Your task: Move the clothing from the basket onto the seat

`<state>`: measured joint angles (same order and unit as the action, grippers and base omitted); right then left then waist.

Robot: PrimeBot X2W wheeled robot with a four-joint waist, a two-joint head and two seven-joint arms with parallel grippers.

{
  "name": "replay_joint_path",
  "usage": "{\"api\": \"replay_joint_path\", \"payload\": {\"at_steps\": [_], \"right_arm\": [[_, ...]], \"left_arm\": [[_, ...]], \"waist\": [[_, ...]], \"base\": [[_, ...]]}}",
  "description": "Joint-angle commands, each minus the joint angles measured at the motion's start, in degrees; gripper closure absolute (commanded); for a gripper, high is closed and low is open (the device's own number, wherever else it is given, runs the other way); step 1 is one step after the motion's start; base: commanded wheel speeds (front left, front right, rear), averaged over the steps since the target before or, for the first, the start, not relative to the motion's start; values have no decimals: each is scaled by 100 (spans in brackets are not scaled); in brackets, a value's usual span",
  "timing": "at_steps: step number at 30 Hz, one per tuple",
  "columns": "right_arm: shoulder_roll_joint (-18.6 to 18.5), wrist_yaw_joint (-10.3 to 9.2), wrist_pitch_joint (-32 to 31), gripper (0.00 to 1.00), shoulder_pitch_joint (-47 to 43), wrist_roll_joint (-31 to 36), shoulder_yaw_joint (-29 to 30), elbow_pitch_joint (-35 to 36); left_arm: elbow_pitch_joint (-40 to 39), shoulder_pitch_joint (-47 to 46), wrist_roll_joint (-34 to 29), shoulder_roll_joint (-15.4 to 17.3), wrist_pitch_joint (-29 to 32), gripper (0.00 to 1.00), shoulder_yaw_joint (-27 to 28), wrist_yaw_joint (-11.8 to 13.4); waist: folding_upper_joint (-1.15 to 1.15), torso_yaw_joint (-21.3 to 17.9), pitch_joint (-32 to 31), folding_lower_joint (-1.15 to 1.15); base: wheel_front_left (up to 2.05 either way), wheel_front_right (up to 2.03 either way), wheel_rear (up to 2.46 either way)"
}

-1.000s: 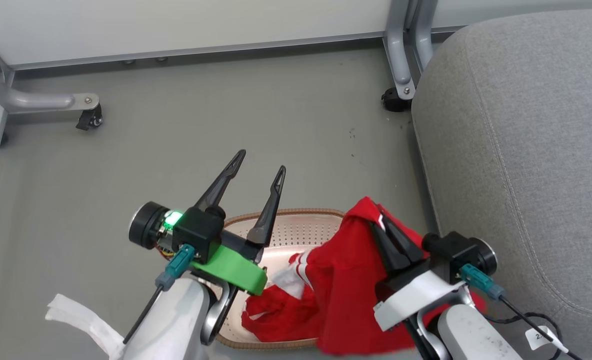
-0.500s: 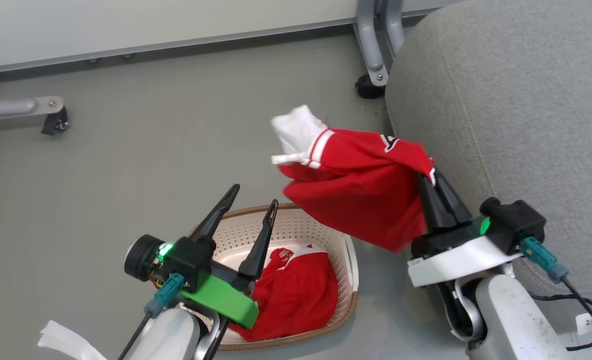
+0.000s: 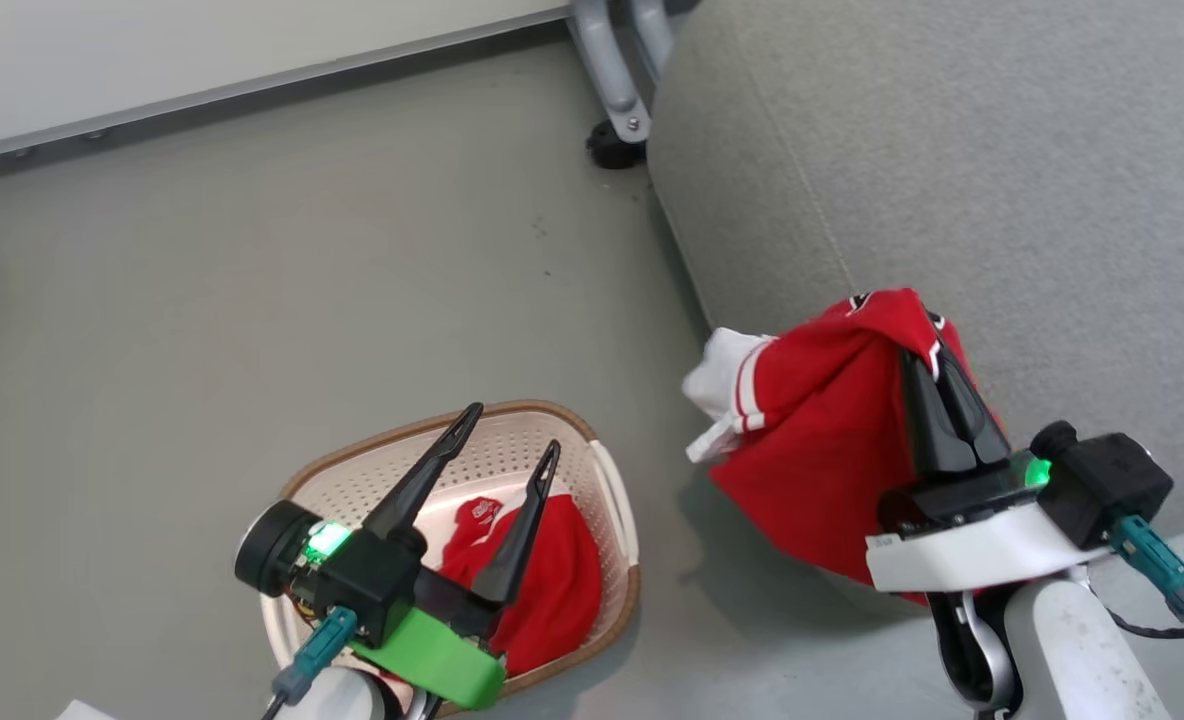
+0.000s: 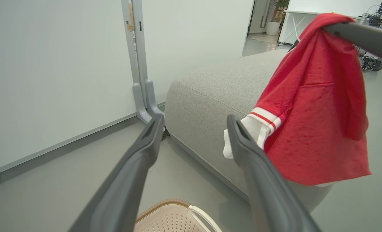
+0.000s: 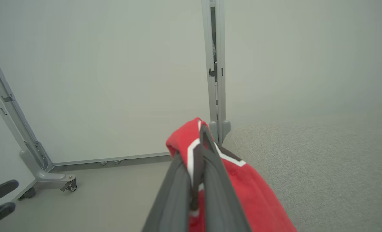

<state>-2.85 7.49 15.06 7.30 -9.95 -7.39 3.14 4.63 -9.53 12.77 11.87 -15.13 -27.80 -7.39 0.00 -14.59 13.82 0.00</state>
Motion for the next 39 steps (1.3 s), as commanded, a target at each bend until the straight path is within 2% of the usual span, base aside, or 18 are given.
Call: {"api": "replay_joint_path", "payload": {"at_steps": [1, 10, 16, 20, 23, 26, 36, 39], "right_arm": [[-7, 0, 17, 100, -98, 4, 14, 82], [-8, 0, 17, 100, -380, -191, 199, 399], [-9, 0, 17, 100, -147, -296, 386, 514], [-11, 0, 17, 100, 377, -261, 617, 648], [-15, -1, 17, 100, 1007, -5, 1013, 750], [-168, -1, 17, 100, 1629, 289, 1486, 734], [-1086, -1, 17, 100, 3295, 832, 3182, 338], [-1261, -1, 16, 100, 3592, 998, 3508, -112]], "left_arm": [[-35, 104, -82, 89, -2, 0, 50, -15], [-131, 123, -152, 177, -2, 0, 67, -15], [-169, -67, -193, 203, -2, 0, -53, -15], [-163, -178, -210, 259, -1, 0, -129, -15], [-236, -339, -314, 291, -1, 0, -80, -15], [-312, -478, -386, 332, -1, 0, -21, -15], [-553, -1013, -394, 398, -1, 0, 204, -14], [-606, -1164, -442, 461, 0, 0, 236, -15]], "waist": [[0, -390, 181, 0], [0, -735, 352, 0], [0, -618, 552, 0], [0, -468, 771, 0], [0, -298, 1017, 0], [0, -138, 1248, 0], [0, 425, 2228, 0], [0, 538, 2569, 0]], "base": [[0, 0, 0], [0, 0, 0], [0, 0, 0], [0, 0, 0], [0, 0, 0], [0, 0, 0], [0, 0, 0], [0, 0, 0]]}}
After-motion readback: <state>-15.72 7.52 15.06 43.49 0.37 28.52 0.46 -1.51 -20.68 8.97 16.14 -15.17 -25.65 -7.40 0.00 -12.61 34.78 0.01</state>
